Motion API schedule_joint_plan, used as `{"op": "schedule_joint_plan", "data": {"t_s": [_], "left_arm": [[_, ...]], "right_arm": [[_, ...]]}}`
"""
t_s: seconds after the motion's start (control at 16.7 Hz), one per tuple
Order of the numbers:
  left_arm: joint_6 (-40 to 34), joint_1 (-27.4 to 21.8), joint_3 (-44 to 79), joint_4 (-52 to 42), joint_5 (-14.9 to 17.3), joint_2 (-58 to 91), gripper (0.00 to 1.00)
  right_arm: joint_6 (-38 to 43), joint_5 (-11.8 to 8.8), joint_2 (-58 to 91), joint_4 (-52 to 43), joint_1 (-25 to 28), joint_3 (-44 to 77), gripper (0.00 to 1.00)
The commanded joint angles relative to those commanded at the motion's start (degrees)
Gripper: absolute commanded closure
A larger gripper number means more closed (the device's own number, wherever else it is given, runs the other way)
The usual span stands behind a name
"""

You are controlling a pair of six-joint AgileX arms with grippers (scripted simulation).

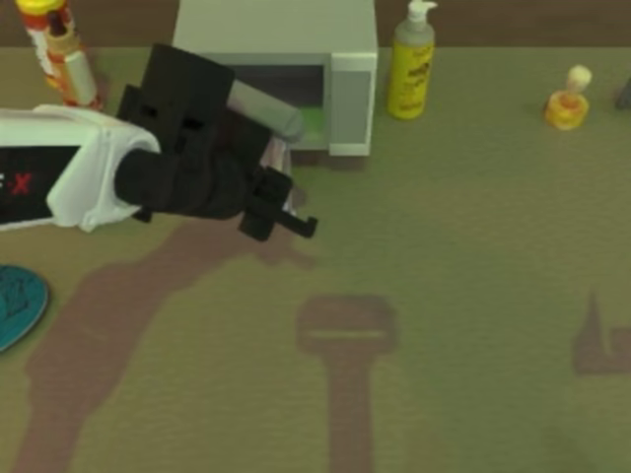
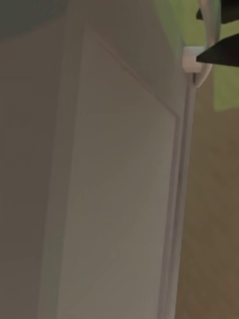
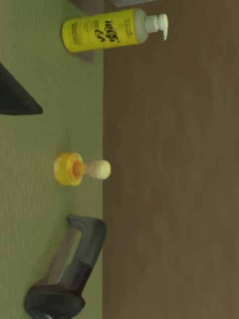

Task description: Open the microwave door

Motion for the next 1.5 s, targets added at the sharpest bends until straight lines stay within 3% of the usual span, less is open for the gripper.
{"op": "schedule_joint_plan", "data": {"t_s": [0.84,1.5], "left_arm": [[0.0,0.0,0.0,0.0,0.0,0.0,1.0],[3.5,1.5,-1.2,-0.5,2.9,-1.0,1.0]], "right_arm": [[0.0,0.0,0.0,0.0,0.0,0.0,0.0],[0.0,0.0,0.0,0.0,0.0,0.0,0.0]]}}
